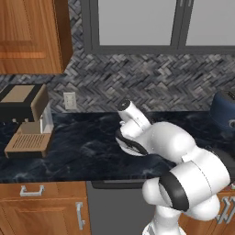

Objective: Pick fish from the fridge and place it on the plate on the counter.

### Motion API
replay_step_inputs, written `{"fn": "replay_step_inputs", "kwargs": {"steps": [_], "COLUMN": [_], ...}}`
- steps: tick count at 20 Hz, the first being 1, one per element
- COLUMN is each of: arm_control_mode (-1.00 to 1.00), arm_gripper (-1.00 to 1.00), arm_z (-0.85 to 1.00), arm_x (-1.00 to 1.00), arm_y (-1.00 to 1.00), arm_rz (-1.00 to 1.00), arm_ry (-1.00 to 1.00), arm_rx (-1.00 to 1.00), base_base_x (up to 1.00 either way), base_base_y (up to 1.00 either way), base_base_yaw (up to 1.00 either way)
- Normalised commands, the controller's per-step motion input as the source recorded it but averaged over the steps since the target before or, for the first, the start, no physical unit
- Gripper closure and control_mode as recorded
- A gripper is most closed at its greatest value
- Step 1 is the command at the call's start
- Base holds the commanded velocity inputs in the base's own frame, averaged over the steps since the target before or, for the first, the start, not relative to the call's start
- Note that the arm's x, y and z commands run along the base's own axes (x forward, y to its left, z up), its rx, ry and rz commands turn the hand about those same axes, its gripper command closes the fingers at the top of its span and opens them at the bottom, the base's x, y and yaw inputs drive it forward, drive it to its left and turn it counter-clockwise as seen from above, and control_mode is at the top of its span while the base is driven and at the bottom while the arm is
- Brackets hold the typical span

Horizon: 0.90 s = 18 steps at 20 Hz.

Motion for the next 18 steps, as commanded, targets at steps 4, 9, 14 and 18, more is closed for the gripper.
{"fn": "replay_step_inputs", "kwargs": {"steps": [4,9,14,18], "arm_control_mode": [-1.0,-1.0,-1.0,-1.0], "arm_gripper": [1.0,1.0,1.0,1.0], "arm_z": [-0.49,-0.42,-0.38,-0.39], "arm_x": [0.19,0.24,0.24,0.23], "arm_y": [0.0,0.0,0.0,0.0], "arm_rz": [-0.03,-0.04,-0.05,-0.05], "arm_ry": [0.1,0.06,0.04,0.03], "arm_rx": [0.0,0.0,0.0,0.0], "base_base_x": [0.0,0.0,0.0,0.0], "base_base_y": [0.0,0.0,0.0,0.0], "base_base_yaw": [0.0,0.0,0.0,0.0]}}
